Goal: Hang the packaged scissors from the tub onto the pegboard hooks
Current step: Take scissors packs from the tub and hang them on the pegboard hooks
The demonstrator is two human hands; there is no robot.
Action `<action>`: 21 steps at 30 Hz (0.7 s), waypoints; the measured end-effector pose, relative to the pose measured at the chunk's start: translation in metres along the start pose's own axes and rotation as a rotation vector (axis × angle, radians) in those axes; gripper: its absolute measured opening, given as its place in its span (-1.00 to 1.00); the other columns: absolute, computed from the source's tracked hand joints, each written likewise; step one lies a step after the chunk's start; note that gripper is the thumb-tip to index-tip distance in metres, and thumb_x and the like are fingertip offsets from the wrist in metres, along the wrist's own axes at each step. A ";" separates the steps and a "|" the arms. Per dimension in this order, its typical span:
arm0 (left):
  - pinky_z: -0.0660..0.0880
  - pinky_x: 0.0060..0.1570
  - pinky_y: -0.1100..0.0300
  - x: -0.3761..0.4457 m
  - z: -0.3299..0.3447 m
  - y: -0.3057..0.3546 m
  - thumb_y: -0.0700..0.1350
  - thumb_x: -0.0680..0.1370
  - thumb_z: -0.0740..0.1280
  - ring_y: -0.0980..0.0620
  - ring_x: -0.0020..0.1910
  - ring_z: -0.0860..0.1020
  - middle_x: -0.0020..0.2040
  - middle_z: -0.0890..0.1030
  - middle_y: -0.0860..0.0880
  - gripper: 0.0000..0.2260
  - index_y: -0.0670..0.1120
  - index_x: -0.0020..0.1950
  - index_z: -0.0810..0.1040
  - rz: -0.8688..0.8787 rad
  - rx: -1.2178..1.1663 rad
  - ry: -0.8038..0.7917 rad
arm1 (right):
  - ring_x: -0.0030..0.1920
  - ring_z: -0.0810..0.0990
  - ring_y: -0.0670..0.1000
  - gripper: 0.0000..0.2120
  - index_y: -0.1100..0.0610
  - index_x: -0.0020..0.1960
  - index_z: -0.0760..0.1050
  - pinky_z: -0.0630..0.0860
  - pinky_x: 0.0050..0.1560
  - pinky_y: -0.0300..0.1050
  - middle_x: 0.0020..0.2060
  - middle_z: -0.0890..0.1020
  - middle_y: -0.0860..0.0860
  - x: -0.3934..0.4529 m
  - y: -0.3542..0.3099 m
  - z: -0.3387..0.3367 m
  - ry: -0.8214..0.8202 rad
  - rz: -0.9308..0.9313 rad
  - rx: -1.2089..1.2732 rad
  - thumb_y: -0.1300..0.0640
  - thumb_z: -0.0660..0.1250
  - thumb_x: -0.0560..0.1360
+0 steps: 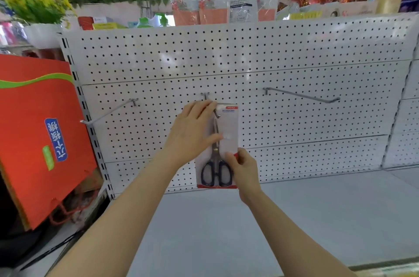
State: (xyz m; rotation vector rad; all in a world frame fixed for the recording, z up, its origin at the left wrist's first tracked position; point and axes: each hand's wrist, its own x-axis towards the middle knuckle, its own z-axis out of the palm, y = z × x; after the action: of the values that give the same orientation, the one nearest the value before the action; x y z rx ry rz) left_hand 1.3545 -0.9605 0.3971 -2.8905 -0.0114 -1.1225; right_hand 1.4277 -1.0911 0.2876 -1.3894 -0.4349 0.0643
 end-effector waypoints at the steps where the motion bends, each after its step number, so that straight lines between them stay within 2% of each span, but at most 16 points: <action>1: 0.23 0.46 0.01 -0.001 0.000 -0.001 0.29 0.46 0.25 -0.06 0.46 0.23 0.48 0.34 -0.01 -0.25 -0.10 0.54 0.26 0.008 0.005 0.004 | -0.32 0.42 -0.02 -0.80 0.26 -0.16 0.44 0.44 -0.31 -0.17 -0.33 0.48 0.06 0.001 0.002 0.000 -0.009 0.004 -0.024 0.13 0.33 0.54; 3: 0.26 0.45 -0.01 -0.001 0.000 -0.003 0.27 0.46 0.27 -0.05 0.47 0.23 0.48 0.34 0.00 -0.26 -0.09 0.53 0.27 0.017 0.007 0.012 | -0.31 0.46 -0.01 -0.77 0.29 -0.11 0.46 0.46 -0.30 -0.17 -0.29 0.53 0.09 0.002 0.002 0.000 -0.021 0.007 -0.074 0.10 0.30 0.56; 7: 0.22 0.47 -0.05 -0.001 -0.005 0.000 0.31 0.47 0.21 -0.04 0.52 0.16 0.53 0.27 0.01 -0.25 -0.05 0.56 0.20 0.001 -0.001 -0.012 | -0.32 0.45 0.01 -0.74 0.21 -0.24 0.46 0.45 -0.29 -0.10 -0.36 0.54 0.03 0.001 -0.001 -0.007 0.017 -0.019 -0.197 0.05 0.34 0.53; 8: 0.19 0.48 -0.06 -0.002 -0.006 0.000 0.31 0.48 0.20 -0.02 0.55 0.12 0.56 0.22 0.02 -0.24 -0.02 0.58 0.15 -0.005 -0.001 -0.022 | -0.28 0.50 0.01 -0.78 0.18 -0.20 0.52 0.50 -0.23 -0.06 -0.33 0.58 0.01 0.000 -0.002 -0.009 0.038 -0.038 -0.211 0.03 0.36 0.50; 9: 0.13 0.51 -0.06 -0.003 -0.006 0.000 0.31 0.49 0.22 -0.01 0.57 0.06 0.59 0.16 0.03 -0.24 0.00 0.59 0.10 -0.007 -0.003 -0.031 | -0.19 0.57 0.00 -0.82 0.12 -0.12 0.58 0.55 -0.13 -0.03 -0.23 0.63 -0.02 -0.003 -0.003 -0.013 0.056 -0.055 -0.235 0.00 0.39 0.48; 10: 0.07 0.53 -0.04 -0.005 -0.007 0.001 0.29 0.51 0.24 0.02 0.58 0.00 0.60 0.09 0.05 -0.23 0.02 0.60 0.03 -0.008 -0.005 -0.039 | -0.05 0.59 -0.03 -0.79 0.06 0.02 0.60 0.56 -0.01 -0.03 -0.08 0.65 -0.05 -0.005 -0.003 -0.016 0.070 -0.079 -0.282 -0.05 0.40 0.47; 12: -0.03 0.54 -0.02 -0.011 -0.010 0.003 0.28 0.52 0.27 0.06 0.59 -0.10 0.62 -0.02 0.06 -0.19 0.04 0.61 -0.06 -0.006 -0.012 -0.038 | 0.21 0.51 -0.05 -0.55 0.03 0.30 0.50 0.47 0.20 -0.05 0.20 0.57 -0.07 -0.012 -0.007 -0.026 0.112 -0.125 -0.418 -0.11 0.40 0.47; 14: -0.06 0.55 -0.03 -0.018 -0.014 0.007 0.29 0.51 0.28 0.06 0.59 -0.12 0.62 -0.04 0.06 -0.16 0.02 0.61 -0.08 0.001 -0.033 -0.017 | 0.34 0.41 -0.03 -0.44 0.05 0.42 0.39 0.39 0.30 -0.05 0.33 0.48 -0.05 -0.021 -0.015 -0.039 0.166 -0.205 -0.551 -0.11 0.38 0.49; 17: -0.04 0.55 -0.05 -0.029 -0.021 0.018 0.29 0.47 0.30 0.03 0.59 -0.08 0.62 0.01 0.02 -0.13 -0.02 0.61 -0.04 0.001 -0.055 0.028 | 0.39 0.37 0.02 -0.40 0.09 0.46 0.34 0.35 0.36 0.02 0.38 0.45 0.00 -0.036 -0.032 -0.060 0.221 -0.344 -0.729 -0.11 0.37 0.51; 21: -0.01 0.53 -0.04 -0.043 -0.028 0.053 0.26 0.43 0.37 -0.03 0.58 0.00 0.60 0.11 -0.03 -0.12 -0.04 0.60 0.04 0.014 -0.076 0.129 | 0.35 0.42 0.06 -0.40 0.14 0.44 0.36 0.28 0.36 -0.01 0.33 0.51 0.04 -0.052 -0.055 -0.090 0.280 -0.529 -0.910 -0.07 0.41 0.49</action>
State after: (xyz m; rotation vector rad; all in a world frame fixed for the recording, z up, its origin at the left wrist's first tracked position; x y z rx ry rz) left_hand 1.3052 -1.0145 0.3867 -2.8715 0.0561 -1.3332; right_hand 1.3987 -1.2016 0.3169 -2.0764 -0.6161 -0.8439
